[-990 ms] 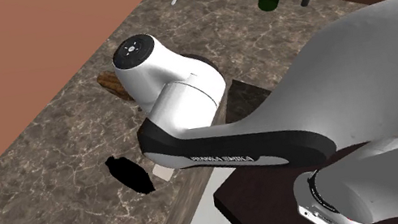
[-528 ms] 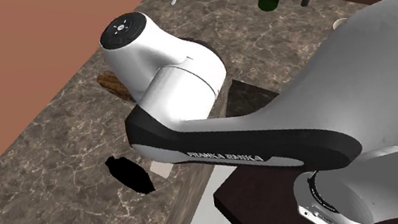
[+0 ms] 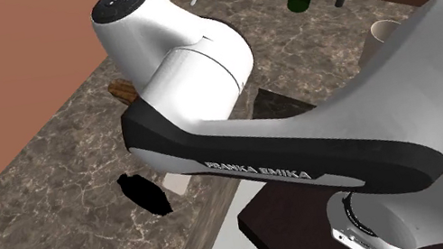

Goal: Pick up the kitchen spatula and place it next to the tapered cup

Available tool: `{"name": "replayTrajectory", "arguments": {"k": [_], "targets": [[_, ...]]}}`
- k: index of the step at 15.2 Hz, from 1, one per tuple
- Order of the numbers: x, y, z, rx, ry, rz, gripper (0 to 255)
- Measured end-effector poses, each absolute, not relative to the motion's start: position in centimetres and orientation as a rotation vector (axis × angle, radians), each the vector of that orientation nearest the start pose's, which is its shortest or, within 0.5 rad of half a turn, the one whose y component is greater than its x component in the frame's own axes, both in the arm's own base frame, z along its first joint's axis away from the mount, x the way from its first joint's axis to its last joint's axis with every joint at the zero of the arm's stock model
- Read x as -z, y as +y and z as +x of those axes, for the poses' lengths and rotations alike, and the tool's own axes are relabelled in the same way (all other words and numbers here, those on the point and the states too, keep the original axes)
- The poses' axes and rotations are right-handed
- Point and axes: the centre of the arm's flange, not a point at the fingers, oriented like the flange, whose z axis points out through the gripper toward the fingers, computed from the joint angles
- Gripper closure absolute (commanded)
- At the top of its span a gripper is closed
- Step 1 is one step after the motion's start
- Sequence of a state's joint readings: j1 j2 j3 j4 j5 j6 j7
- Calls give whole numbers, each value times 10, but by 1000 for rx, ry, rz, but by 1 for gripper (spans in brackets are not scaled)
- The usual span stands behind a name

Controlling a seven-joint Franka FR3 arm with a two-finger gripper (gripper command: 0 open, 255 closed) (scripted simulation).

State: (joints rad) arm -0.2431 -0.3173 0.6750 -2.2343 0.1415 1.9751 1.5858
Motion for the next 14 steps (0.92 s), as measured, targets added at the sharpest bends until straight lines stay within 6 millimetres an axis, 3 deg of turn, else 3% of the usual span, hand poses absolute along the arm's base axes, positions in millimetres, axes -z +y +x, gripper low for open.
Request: {"name": "replayTrajectory", "arguments": {"k": [14], "targets": [[-542, 216, 422, 86, 1842, -2591, 255]]}}
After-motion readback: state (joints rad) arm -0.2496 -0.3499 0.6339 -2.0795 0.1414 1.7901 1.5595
